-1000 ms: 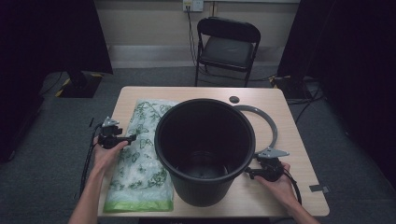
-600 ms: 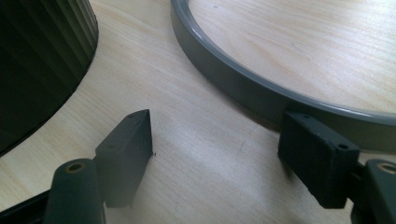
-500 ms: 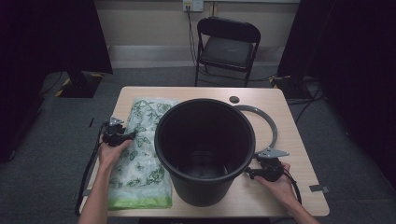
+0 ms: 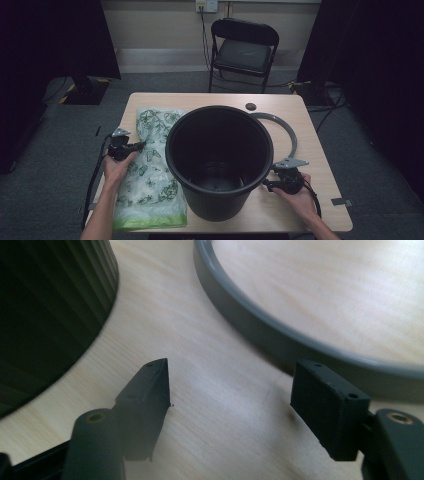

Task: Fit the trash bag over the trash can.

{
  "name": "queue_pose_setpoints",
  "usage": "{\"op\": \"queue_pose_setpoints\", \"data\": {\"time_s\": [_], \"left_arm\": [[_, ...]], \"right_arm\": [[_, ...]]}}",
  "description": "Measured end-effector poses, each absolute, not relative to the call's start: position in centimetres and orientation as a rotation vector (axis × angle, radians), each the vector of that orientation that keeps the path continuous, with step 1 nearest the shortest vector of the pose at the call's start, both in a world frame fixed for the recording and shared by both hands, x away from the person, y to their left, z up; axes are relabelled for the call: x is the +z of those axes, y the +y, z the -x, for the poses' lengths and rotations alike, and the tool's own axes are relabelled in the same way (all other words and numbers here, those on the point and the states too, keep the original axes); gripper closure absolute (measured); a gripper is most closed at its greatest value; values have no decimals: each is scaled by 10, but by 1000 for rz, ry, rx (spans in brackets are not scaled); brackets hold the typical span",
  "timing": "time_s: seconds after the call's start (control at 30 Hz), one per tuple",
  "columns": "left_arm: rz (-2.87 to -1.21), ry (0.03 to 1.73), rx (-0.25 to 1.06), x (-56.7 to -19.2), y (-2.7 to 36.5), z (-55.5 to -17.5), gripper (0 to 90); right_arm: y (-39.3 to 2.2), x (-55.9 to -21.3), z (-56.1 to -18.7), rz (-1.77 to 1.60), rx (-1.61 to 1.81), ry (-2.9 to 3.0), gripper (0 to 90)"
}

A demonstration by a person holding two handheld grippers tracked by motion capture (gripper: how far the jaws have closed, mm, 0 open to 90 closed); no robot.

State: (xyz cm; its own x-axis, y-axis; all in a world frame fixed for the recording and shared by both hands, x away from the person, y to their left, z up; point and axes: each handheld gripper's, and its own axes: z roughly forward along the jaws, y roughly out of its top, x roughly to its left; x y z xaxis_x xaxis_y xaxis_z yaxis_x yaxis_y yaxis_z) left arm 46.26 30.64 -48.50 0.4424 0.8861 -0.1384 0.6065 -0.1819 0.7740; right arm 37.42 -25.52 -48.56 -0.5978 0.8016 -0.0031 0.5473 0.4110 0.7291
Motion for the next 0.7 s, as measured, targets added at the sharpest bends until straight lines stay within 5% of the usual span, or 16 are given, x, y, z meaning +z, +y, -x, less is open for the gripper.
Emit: {"op": "queue_pose_setpoints", "data": {"time_s": [0.57,0.7], "left_arm": [[-1862,968,459,-434,271,-407,900],[-1830,899,431,-423,259,-398,900]], "right_arm": [[-260,-447,-383,-1235,1205,2190,355],[-258,-430,-386,-1207,1300,2174,420]]}}
